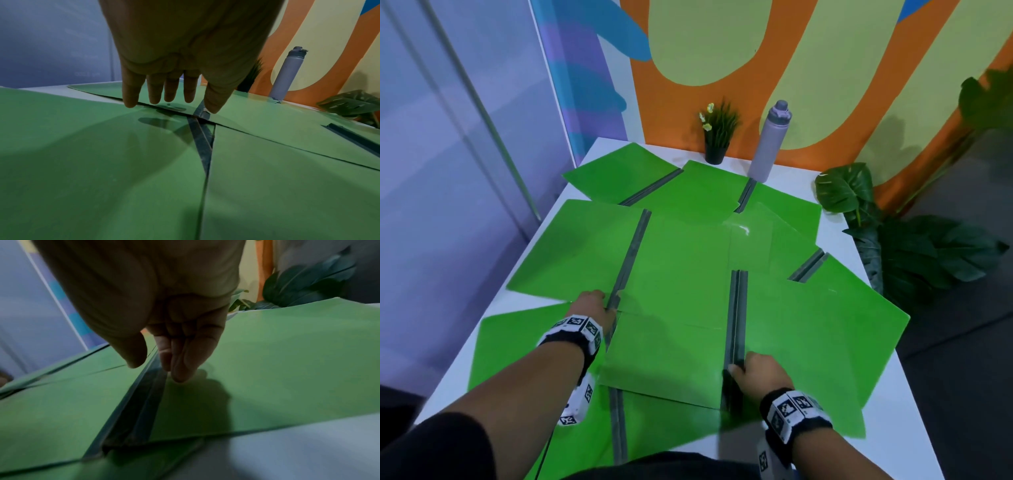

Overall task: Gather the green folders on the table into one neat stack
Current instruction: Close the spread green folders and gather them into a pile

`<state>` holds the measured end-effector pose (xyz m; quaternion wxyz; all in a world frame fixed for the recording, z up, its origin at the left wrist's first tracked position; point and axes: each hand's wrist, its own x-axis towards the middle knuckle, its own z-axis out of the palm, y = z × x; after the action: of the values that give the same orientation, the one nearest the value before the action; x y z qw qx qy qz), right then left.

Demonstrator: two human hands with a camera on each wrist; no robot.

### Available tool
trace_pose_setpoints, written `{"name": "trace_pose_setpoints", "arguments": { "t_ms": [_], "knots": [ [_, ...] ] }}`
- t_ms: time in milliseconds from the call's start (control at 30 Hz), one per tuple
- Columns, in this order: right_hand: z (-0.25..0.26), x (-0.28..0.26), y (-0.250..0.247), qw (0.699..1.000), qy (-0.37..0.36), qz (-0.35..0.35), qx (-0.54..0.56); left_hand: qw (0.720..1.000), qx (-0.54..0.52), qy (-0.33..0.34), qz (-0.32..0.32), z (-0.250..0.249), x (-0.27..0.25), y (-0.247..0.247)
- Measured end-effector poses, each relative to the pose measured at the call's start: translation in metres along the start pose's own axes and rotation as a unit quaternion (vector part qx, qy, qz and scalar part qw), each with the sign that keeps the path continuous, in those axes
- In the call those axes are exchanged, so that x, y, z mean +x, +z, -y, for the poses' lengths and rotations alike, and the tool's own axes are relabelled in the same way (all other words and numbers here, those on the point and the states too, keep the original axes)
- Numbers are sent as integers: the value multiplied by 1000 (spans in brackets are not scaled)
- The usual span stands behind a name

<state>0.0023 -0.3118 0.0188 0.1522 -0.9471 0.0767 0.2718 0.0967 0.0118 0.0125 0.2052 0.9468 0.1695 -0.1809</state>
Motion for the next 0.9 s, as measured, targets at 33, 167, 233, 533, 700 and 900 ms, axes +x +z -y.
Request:
{"name": "trace_pose_setpoints", "arguments": {
  "t_ms": [33, 167, 233, 533, 700, 900],
  "knots": [
    [3, 2, 3, 1000, 3, 15, -5, 1000, 8, 4, -4, 0, 3, 2],
    [5, 10, 13, 999, 1, 19, -30, 1000, 22, 2, -15, -2, 13, 8],
    [5, 13, 16, 1000, -6, 11, -27, 999, 33, -4, -23, -3, 19, 12],
    [-26, 4, -11, 991, -11, -135, 21, 998, 56, -36, -20, -12, 26, 13],
    [-43, 4, -43, 963, -2, -263, 60, 995, 98, -24, -5, -24, 26, 8],
    [-44, 1, -87, 920, 11, -365, 141, 996, 68, -3, -66, -50, 10, -32]
  ]
}}
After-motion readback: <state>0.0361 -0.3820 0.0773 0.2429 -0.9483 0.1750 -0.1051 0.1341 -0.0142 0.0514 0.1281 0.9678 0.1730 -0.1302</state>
